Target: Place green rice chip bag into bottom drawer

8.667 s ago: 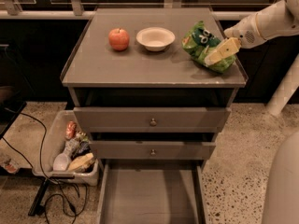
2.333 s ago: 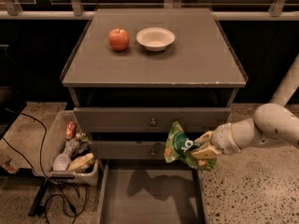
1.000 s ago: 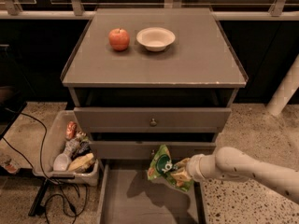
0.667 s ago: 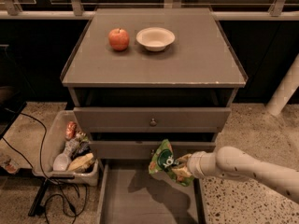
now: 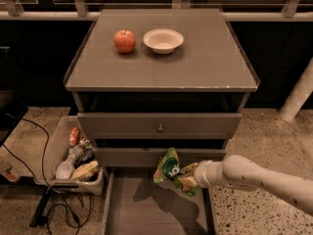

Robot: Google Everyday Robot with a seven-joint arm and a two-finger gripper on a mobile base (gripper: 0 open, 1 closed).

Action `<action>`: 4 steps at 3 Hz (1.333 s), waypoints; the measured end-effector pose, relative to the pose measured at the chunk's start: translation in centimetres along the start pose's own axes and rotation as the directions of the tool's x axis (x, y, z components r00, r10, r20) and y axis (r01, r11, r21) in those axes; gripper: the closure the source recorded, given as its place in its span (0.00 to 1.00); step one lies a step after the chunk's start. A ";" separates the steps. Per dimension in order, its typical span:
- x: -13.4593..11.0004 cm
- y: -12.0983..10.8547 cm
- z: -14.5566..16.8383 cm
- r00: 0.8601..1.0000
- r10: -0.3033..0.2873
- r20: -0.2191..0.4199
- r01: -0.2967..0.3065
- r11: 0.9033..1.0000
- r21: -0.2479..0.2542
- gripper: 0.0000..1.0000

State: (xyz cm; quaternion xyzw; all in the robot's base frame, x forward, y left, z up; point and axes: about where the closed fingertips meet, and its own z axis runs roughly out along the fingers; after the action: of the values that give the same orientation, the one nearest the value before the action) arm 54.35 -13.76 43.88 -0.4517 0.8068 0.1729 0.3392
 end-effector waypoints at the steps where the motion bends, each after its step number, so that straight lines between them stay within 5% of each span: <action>1: 1.7 -0.8 4.1 1.000 -0.004 0.026 0.003 1.000 0.026 1.00; 3: 7.4 -0.9 11.5 0.998 -0.036 0.051 0.034 0.998 0.050 1.00; 4: 7.8 -0.5 12.0 0.998 -0.037 0.051 0.034 0.998 0.044 1.00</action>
Offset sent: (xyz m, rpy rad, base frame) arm 0.0384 0.0156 -0.1618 0.0514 -0.0847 -0.0530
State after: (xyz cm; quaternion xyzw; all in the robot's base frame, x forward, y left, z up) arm 56.59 -11.81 29.87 -0.4540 0.7931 0.1612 0.3726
